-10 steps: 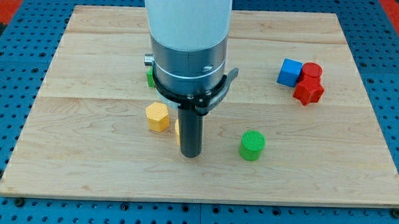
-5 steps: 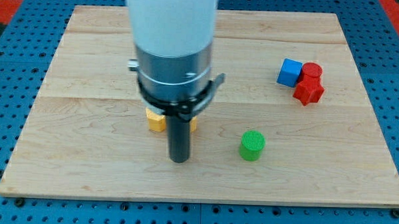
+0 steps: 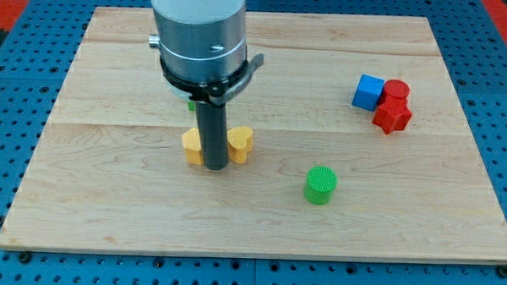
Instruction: Move the yellow hexagon left to the yellow heart
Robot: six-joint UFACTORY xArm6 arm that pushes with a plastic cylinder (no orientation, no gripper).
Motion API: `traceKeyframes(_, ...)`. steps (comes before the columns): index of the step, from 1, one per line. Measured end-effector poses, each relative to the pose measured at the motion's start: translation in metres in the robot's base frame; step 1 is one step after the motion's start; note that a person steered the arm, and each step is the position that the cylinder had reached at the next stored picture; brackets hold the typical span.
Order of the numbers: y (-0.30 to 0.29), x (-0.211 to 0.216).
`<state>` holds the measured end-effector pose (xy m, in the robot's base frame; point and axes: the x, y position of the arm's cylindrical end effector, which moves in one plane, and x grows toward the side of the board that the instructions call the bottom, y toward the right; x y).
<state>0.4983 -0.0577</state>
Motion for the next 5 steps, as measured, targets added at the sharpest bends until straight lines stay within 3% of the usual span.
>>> traceKeyframes(1, -0.01, -0.008)
traceKeyframes(4, 0.052, -0.016)
traceKeyframes(5, 0.042, 0.017)
